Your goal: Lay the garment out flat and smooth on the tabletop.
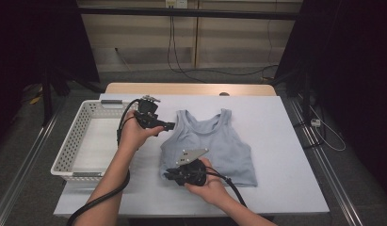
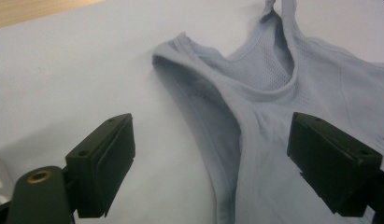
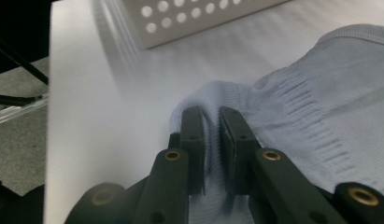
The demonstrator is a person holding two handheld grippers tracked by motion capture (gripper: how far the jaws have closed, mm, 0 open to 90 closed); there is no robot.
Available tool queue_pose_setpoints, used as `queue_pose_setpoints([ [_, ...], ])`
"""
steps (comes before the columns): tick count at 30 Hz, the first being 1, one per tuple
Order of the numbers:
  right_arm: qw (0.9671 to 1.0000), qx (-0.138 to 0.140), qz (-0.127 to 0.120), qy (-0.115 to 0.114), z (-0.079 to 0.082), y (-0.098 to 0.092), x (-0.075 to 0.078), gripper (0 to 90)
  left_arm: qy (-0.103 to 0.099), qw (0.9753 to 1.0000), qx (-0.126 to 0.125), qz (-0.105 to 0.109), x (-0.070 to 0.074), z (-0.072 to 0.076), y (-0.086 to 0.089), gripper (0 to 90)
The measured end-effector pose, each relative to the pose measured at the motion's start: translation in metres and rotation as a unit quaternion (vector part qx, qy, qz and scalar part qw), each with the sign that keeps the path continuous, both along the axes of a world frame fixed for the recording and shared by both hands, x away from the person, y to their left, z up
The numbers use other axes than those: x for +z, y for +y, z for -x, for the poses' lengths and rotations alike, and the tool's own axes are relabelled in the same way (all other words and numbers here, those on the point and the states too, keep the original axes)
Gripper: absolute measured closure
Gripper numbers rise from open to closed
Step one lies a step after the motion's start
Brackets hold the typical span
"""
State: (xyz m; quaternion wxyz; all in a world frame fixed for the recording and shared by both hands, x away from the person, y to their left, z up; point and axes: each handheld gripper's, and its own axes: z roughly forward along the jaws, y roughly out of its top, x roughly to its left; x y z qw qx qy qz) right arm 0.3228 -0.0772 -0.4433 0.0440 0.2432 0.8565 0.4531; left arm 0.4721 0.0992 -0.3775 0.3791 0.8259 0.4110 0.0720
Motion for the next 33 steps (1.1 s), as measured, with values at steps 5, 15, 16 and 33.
queue_pose_setpoints([
  [5, 0.9999, 0.014, -0.005, 0.005, 0.006, 0.003, 0.003, 81.1, -0.007, 1.0000, -0.001, 0.000, -0.004, -0.005, -0.005, 18.2],
  [15, 0.9995, 0.025, -0.019, 0.007, 0.009, 0.000, 0.007, 81.1, -0.015, 0.9998, -0.005, -0.012, -0.014, -0.022, -0.017, 26.5],
  [16, 0.9995, 0.024, -0.021, 0.007, 0.009, 0.000, 0.007, 81.1, -0.015, 0.9998, -0.007, -0.010, -0.015, -0.024, -0.018, 27.8],
  [33, 0.9994, 0.017, -0.029, -0.006, 0.014, -0.008, 0.014, 81.0, -0.033, 0.9993, -0.002, -0.018, -0.030, -0.051, -0.030, 35.8],
])
